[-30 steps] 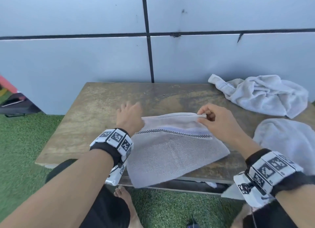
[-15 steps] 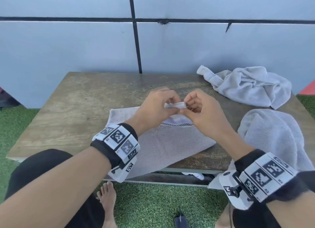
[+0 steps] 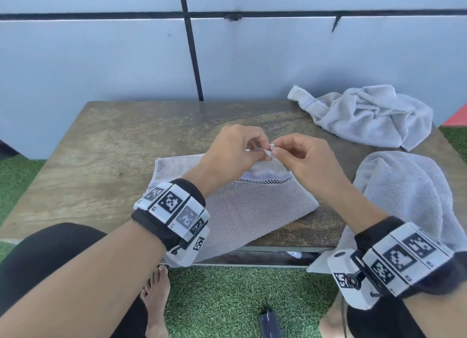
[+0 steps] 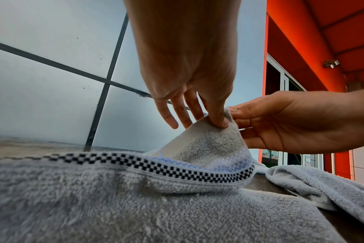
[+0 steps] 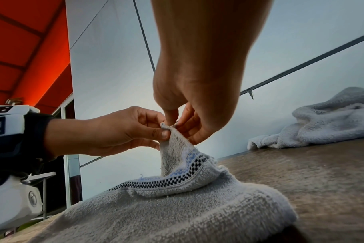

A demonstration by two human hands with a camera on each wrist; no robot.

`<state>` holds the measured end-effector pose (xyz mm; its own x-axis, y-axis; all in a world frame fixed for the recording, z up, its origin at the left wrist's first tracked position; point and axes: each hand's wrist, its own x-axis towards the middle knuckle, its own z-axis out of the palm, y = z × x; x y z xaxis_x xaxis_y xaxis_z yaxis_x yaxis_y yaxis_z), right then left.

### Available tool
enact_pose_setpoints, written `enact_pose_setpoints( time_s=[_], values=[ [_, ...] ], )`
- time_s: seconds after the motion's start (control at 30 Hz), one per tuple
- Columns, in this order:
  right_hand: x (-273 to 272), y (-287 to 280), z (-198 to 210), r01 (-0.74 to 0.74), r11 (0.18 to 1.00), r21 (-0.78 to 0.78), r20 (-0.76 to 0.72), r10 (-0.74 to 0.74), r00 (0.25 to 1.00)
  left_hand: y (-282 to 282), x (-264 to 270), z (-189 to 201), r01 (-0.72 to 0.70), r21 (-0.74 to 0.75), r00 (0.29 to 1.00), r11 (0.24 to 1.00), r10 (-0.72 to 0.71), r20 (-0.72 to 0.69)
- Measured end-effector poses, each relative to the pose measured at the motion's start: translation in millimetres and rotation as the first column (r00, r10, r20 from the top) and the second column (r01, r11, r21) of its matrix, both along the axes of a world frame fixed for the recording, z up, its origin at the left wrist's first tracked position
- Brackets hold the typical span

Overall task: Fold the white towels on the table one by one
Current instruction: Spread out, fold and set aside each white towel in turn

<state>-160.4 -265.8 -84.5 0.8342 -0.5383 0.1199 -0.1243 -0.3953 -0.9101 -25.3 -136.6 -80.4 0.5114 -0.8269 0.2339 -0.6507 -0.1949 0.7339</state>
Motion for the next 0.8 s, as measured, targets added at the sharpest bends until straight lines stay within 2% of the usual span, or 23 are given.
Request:
enact_pose_setpoints(
  time_s=[0.2,0.4,0.8],
  values=[
    [0,2,-1,-0.007,1.0,-0.009,-0.043,0.006,0.999,8,-3,7,0.026,0.052,0.999,0.998,-0.025,-0.033],
    [1,9,-2,0.012,0.993,-0.12,-0.024,-0.015,1.0,14,-1,8,-0.052,0.097,0.998,0.994,0.049,0.03],
    [1,16,-2,0.017,0.992,-0.124,-0.006,-0.018,1.0,19,-4,-4,-0.056,-0.046,0.996,0.997,0.059,0.064]
  ],
)
